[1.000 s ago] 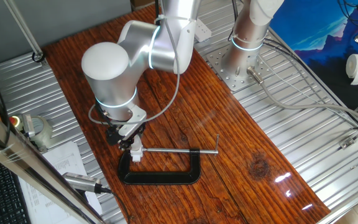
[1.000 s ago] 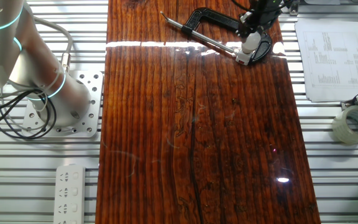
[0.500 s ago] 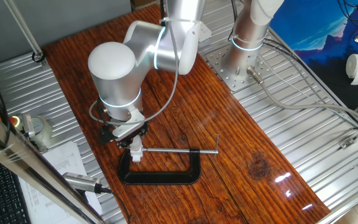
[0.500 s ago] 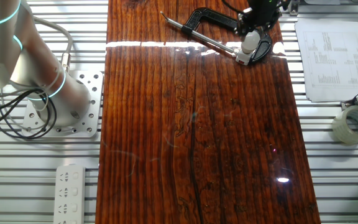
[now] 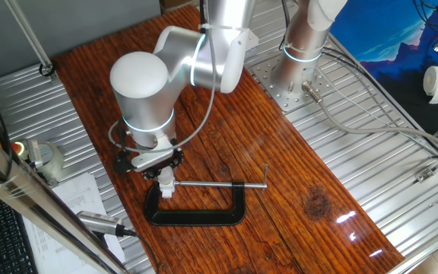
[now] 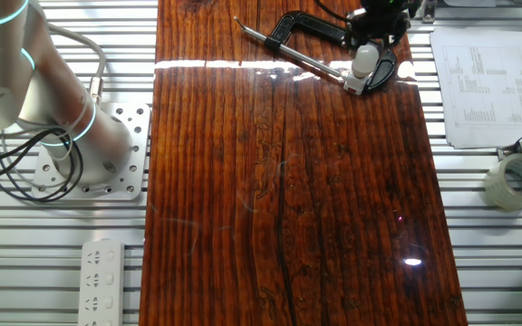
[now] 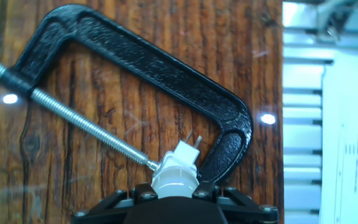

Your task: Install the light bulb by rotating it

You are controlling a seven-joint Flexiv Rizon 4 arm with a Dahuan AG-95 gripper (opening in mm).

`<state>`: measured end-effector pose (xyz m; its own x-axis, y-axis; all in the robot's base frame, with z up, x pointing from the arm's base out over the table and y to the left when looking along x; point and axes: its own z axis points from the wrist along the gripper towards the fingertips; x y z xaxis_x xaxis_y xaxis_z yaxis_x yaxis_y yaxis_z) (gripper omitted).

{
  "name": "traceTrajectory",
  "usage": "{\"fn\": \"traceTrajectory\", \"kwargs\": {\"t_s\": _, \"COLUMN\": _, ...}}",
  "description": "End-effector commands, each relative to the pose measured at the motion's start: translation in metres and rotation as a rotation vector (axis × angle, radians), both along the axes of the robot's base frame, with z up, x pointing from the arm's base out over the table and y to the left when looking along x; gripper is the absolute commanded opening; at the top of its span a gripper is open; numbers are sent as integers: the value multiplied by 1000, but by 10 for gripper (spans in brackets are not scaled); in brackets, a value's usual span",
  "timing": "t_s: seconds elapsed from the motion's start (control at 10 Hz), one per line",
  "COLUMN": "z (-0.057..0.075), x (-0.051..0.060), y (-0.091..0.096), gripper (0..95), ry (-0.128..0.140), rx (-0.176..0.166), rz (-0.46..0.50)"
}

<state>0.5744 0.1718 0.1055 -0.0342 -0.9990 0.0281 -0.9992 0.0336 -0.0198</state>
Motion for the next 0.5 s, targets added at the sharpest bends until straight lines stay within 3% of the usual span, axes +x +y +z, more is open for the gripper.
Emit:
{"fn": "traceTrajectory", "kwargs": {"t_s": 0.1, "z": -4, "x": 2, "y": -3, "gripper": 0, "ry": -8, "rx": -5, "rz": -151}}
{"fn": "traceTrajectory", "kwargs": {"t_s": 0.5, "z": -1, "x": 4, "y": -7, "gripper": 0, "ry": 11, "rx": 1, "rz": -261}}
